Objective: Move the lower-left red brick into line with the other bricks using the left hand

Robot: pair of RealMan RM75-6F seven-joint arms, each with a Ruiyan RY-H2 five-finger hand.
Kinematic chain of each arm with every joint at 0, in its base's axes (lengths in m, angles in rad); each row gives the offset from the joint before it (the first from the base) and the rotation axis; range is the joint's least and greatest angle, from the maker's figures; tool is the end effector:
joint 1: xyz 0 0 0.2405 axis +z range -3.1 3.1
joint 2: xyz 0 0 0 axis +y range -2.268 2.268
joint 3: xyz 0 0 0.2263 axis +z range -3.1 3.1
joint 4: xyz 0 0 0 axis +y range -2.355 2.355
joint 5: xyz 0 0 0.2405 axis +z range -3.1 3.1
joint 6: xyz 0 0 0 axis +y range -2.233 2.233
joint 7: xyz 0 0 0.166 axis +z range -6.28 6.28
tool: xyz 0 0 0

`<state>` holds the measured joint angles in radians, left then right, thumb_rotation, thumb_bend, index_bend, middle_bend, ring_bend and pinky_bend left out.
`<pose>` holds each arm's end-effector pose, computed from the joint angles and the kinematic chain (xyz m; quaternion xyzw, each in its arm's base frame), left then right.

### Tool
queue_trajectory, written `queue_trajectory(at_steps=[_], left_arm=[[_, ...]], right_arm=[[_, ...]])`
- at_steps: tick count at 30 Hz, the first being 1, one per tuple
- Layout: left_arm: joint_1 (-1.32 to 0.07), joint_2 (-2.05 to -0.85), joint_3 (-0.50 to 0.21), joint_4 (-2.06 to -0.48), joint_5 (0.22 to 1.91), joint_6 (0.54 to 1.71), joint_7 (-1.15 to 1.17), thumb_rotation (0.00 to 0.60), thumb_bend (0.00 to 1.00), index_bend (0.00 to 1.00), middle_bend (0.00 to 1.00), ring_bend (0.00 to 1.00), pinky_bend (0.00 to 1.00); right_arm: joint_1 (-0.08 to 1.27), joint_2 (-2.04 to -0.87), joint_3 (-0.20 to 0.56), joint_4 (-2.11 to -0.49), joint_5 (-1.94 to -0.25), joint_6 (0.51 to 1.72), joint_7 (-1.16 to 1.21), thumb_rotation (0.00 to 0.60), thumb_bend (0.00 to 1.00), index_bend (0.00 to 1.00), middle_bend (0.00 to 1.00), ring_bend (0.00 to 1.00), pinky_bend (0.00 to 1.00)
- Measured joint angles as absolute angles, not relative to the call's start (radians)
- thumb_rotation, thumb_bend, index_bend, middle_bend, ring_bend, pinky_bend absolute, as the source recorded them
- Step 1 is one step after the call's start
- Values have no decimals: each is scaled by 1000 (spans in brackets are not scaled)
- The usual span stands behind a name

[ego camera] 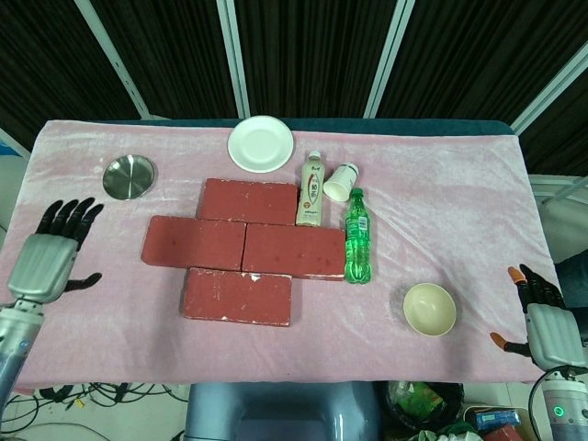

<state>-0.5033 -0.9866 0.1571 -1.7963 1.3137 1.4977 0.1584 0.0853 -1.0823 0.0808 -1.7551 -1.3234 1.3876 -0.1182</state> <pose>-0.2312 0.2622 0.1253 -0.6726 -0.3155 -0.3709 0.5572 -0.2962 -0.2058 0.1124 0.5632 -0.4465 0.3364 0.6085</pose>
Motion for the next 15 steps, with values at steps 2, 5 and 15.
queue_trajectory(at_steps=[2,5,15], left_arm=[[-423,-977,192,-1771,1389,1568,63,600,0,14,37,0,0],[-323,-977,236,-1707,1457,1648,-68,600,0,11,37,0,0],[-207,-1020,237,-1613,1470,1648,-99,600,0,11,36,0,0]], right_arm=[[85,-1084,79,-1754,-1326,1389,-124,600,54,0,0,0,78],[85,-1086,79,-1753,-1325,1391,-129,600,55,0,0,0,78],[80,-1108,87,-1709,-1423,1467,-79,600,55,0,0,0,78]])
